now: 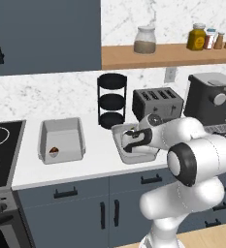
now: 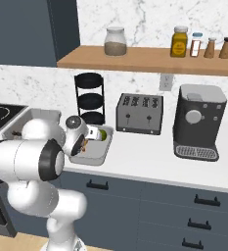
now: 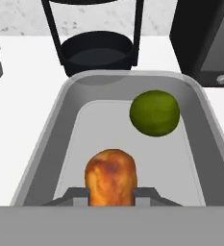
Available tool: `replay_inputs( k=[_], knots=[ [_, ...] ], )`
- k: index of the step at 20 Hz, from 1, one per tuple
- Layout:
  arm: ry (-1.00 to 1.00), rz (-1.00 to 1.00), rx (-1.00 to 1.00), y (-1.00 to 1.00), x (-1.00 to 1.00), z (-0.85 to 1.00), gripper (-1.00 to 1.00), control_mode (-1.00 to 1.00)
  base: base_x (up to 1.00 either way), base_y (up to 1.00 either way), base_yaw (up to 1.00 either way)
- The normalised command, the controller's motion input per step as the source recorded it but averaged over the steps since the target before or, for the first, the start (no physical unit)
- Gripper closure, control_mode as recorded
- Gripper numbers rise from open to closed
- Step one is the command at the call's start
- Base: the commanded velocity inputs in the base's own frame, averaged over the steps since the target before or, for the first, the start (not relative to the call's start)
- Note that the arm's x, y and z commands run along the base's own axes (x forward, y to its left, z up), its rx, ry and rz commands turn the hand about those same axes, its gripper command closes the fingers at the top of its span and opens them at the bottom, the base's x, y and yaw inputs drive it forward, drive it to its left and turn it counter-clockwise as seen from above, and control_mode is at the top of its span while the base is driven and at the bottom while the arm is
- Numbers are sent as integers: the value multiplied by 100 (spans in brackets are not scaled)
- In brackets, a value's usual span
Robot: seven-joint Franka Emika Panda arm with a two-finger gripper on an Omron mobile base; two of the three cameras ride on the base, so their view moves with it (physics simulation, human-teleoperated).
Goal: Place one lime and one chicken drumstick in each tupperware on the nearby counter, to pack two identical lunches.
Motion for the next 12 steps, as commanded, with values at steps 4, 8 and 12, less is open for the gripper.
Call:
replay_inputs(
  k=[4,8,12],
  knots=[
    [9,0,9,0,61,0,100,-100,0,0,0],
    [3,2,1,0,21,-3,-100,-100,0,0,0],
    [0,4,-4,0,67,-4,-100,-100,0,0,0]
  ],
)
